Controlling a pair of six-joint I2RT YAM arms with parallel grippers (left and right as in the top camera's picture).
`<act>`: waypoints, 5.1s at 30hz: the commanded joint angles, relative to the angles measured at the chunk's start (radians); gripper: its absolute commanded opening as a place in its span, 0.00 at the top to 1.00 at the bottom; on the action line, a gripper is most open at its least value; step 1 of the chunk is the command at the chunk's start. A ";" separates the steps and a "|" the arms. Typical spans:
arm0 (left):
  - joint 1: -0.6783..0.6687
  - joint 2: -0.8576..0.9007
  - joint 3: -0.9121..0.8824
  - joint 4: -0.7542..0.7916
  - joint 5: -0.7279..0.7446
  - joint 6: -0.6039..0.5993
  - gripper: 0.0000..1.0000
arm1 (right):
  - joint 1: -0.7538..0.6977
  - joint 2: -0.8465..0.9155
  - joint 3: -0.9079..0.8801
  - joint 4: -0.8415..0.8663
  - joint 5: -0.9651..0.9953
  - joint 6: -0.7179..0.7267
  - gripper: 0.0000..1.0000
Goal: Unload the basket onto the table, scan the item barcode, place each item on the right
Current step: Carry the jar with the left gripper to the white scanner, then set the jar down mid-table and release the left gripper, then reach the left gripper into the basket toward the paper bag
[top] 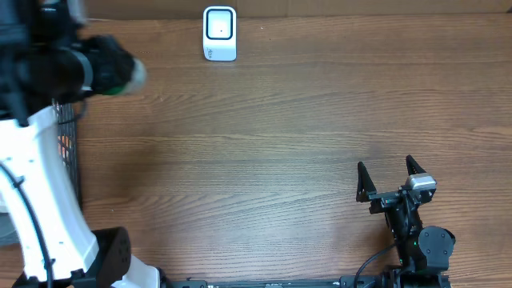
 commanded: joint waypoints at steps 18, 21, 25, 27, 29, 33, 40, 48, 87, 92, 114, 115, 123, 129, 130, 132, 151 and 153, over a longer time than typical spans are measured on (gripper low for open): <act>-0.414 0.122 -0.597 0.365 -0.102 -0.080 0.51 | -0.004 -0.011 -0.010 0.005 -0.005 0.003 0.00; -0.439 0.160 -0.641 0.429 -0.102 -0.085 0.51 | -0.004 -0.011 -0.010 0.005 -0.005 0.003 0.00; -0.460 0.227 -0.645 0.442 -0.102 -0.090 0.51 | -0.004 -0.011 -0.010 0.005 -0.005 0.003 0.00; -0.470 0.265 -0.645 0.438 -0.103 -0.090 0.50 | -0.004 -0.011 -0.010 0.005 -0.005 0.003 0.00; -0.476 0.303 -0.645 0.435 -0.101 -0.091 0.50 | -0.004 -0.011 -0.010 0.005 -0.005 0.003 0.00; -0.491 0.382 -0.645 0.441 -0.101 -0.118 0.50 | -0.004 -0.011 -0.010 0.005 -0.005 0.003 0.00; -0.516 0.455 -0.645 0.501 -0.100 -0.153 0.48 | -0.004 -0.011 -0.010 0.005 -0.005 0.003 0.00; -0.535 0.457 -0.645 0.537 -0.096 -0.169 0.22 | -0.004 -0.011 -0.010 0.005 -0.005 0.003 0.00; 0.468 -0.192 -0.203 0.211 -0.206 -0.131 0.10 | -0.004 -0.011 -0.010 0.005 -0.005 0.003 0.00; 0.706 -0.101 -0.269 0.274 -0.024 -0.131 0.10 | -0.004 -0.011 -0.010 0.005 -0.005 0.003 0.00; 0.828 0.150 -0.766 0.539 -0.314 -0.003 0.15 | -0.004 -0.011 -0.010 0.005 -0.005 0.003 0.00; 0.828 0.150 -0.779 0.568 -0.315 0.018 0.14 | -0.004 -0.011 -0.010 0.005 -0.005 0.003 0.00; 0.828 0.151 -0.896 0.868 -0.318 0.243 0.03 | -0.004 -0.011 -0.010 0.005 -0.005 0.003 0.00; 0.826 0.152 -0.957 1.016 -0.316 0.435 0.00 | -0.004 -0.011 -0.010 0.005 -0.005 0.003 0.00; 0.826 0.152 -0.961 1.023 -0.317 0.458 0.00 | -0.004 -0.011 -0.010 0.005 -0.005 0.003 0.00; 0.826 0.152 -0.969 1.040 -0.316 0.488 0.00 | -0.004 -0.011 -0.010 0.005 -0.005 0.003 0.00; 0.817 0.267 -0.974 1.036 -0.219 0.505 0.13 | -0.004 -0.011 -0.010 0.005 -0.005 0.003 0.00; 0.817 0.267 -0.974 1.036 -0.219 0.505 0.22 | -0.004 -0.011 -0.010 0.005 -0.005 0.003 0.00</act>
